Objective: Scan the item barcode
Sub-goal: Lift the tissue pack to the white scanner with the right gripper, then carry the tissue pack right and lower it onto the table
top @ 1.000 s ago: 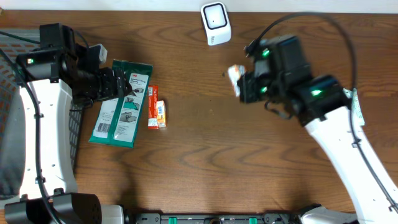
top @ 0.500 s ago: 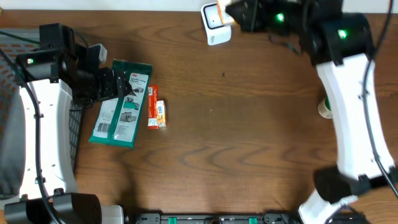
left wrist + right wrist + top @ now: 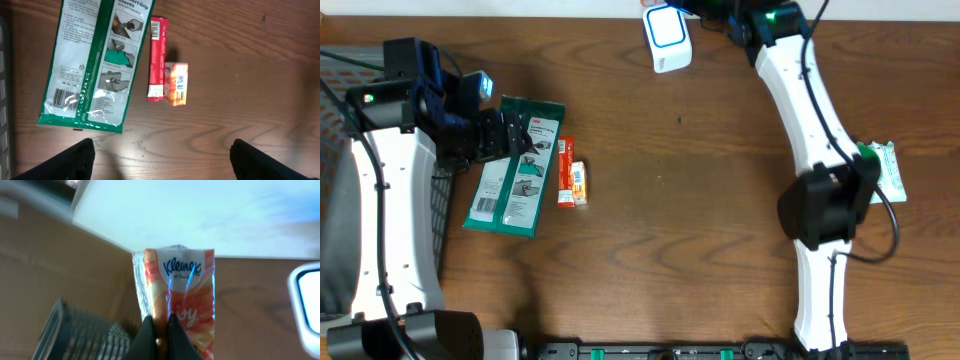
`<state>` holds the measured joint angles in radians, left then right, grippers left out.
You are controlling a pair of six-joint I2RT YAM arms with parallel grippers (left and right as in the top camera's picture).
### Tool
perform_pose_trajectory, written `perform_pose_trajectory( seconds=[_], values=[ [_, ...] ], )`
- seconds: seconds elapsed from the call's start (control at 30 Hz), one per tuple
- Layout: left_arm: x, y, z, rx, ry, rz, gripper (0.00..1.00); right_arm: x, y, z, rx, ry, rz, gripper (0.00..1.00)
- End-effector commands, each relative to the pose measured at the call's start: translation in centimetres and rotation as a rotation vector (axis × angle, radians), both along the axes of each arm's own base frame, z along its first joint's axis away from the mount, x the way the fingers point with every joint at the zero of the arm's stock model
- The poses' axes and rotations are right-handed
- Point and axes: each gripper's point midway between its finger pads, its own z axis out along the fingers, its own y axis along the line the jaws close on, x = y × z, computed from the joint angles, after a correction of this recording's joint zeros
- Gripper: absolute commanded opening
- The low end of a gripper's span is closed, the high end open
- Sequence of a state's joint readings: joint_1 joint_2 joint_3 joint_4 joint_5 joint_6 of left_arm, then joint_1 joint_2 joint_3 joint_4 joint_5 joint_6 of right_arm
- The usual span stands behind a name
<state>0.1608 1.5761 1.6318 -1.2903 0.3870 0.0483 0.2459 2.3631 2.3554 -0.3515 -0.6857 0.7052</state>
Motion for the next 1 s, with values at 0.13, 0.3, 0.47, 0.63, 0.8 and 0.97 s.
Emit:
perform_pose_trajectory(
  seconds=[0.13,0.3,0.47,0.63,0.8,0.97],
  values=[
    [-0.2,-0.1,0.4,-0.005,-0.009,0.003,0.87,4.7,-1.9,-8.8,0.121,0.151,-0.059,0.01],
    [-0.2,-0.1,0.4,-0.005,-0.009,0.004,0.87,5.5,-1.3,-13.2,0.198,0.208,-0.023,0.01],
    [-0.2,-0.1,0.4,-0.005,-0.009,0.003,0.87,5.9,-2.0,-14.3,0.197,0.214,-0.037,0.01],
    [-0.2,-0.1,0.4,-0.005,-0.009,0.004,0.87,5.5,-2.9,-11.5,0.212,0.193,-0.012,0.01],
    [-0.2,-0.1,0.4,-0.005,-0.009,0.003,0.87,3.4,-5.0,-5.5,0.111,0.175,-0.059,0.01],
    [-0.2,-0.1,0.4,-0.005,-0.009,0.004,0.87,-3.1,-7.4,1.2,-0.142,0.102,-0.057,0.01]
  ],
)
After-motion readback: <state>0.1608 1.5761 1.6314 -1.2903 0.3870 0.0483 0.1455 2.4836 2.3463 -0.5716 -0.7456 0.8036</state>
